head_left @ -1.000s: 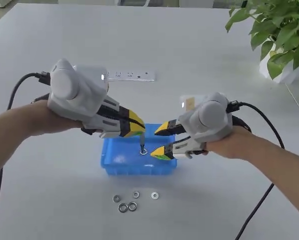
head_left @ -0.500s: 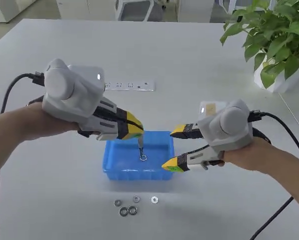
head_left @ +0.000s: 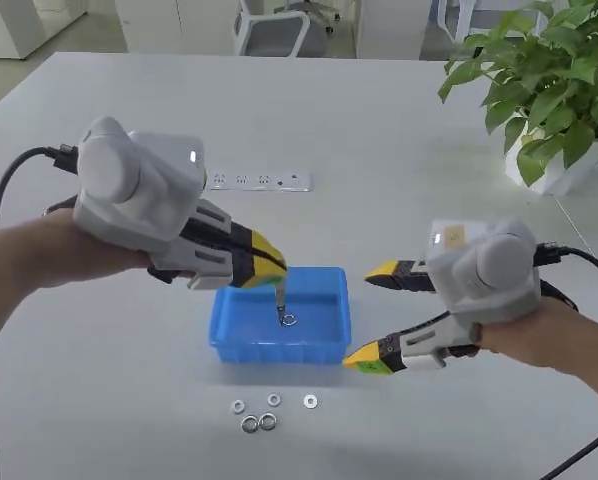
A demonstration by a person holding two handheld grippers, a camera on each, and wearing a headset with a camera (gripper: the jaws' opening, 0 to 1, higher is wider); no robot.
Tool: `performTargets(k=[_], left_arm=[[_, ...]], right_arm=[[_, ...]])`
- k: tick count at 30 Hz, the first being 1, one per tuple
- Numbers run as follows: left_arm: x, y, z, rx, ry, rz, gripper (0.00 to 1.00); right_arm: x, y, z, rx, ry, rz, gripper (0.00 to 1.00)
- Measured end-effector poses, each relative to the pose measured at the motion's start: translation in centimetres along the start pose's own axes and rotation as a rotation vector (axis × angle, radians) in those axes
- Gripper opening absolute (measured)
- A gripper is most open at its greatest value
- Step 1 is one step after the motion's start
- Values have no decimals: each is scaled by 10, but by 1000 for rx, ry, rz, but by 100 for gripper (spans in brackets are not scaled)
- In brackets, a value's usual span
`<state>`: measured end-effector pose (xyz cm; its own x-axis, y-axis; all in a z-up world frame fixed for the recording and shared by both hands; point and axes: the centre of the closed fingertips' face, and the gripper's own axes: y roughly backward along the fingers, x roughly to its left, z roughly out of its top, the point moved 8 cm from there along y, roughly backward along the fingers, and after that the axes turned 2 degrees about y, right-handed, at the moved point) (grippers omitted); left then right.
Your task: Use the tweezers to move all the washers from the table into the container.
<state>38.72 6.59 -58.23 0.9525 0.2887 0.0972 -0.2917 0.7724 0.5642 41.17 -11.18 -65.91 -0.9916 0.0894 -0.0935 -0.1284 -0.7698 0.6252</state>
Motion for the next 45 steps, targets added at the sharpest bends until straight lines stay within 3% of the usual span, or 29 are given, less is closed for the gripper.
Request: performTargets(k=[7, 22, 45], left_arm=[[-10, -3, 2, -4, -6, -20, 5], [-29, -16, -1, -30, -13, -66, 5], [-44, -41, -21, -18, 1, -125, 4]], right_arm=[[8, 3, -6, 4, -15, 8, 76], [23, 7, -18, 17, -27, 14, 76], [36, 5, -32, 30, -48, 21, 76]])
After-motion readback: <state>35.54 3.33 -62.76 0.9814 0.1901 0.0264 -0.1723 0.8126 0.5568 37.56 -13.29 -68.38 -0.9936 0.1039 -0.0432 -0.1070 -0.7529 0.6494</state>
